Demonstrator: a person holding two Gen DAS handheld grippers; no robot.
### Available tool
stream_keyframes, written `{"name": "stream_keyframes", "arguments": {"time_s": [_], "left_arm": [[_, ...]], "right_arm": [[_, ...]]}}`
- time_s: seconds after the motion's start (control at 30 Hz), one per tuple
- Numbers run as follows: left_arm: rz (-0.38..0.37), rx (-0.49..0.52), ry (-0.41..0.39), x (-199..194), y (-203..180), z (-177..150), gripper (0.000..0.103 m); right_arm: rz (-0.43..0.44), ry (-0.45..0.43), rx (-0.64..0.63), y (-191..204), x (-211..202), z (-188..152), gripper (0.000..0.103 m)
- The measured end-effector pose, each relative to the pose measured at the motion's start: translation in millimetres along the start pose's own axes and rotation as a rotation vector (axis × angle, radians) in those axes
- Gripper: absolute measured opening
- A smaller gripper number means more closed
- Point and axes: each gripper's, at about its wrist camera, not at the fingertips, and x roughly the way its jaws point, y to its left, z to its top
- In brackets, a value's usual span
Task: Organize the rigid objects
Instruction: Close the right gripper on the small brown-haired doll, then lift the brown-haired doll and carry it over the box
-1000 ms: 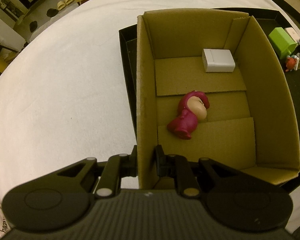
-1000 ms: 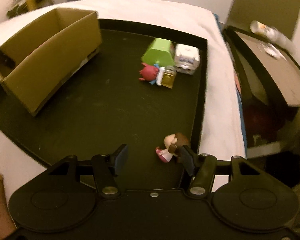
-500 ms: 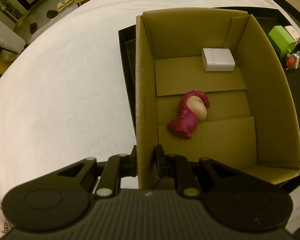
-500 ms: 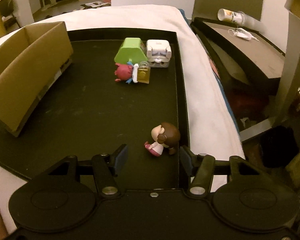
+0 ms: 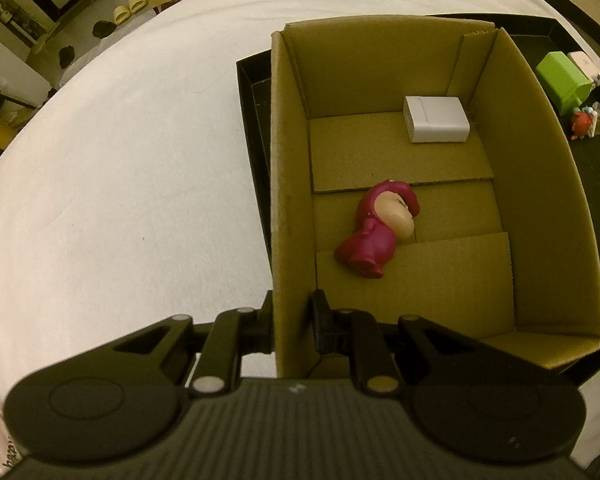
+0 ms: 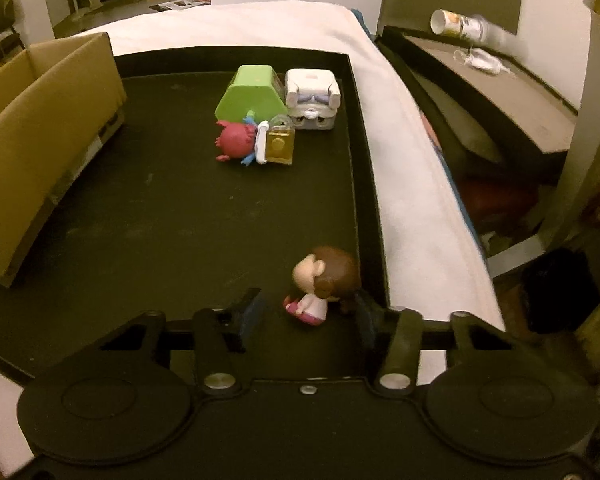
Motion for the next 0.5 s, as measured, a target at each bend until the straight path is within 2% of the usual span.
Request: {"name": "stream_keyframes", "arguments": {"time_s": [0.03,0.07,0.2,0.5], "left_arm": [[0.000,0.000,0.001,0,0,0,0.015],[0.000,0.000,0.001,0,0,0,0.015],[0.001,0.001,0.000,0,0,0,0.015],[0.002,0.000,0.000,0,1,0,0.015]], "right_arm": [[-0.008,-0.002,-0.008,0,0,1,0.036],[-0.007,0.001,-0.012,0,1,3,0.023],[-0.004,0.002,-0.018,0,2,9,0.023],[0.004,-0.061,-0.075,10,-6,25,0.023]]}}
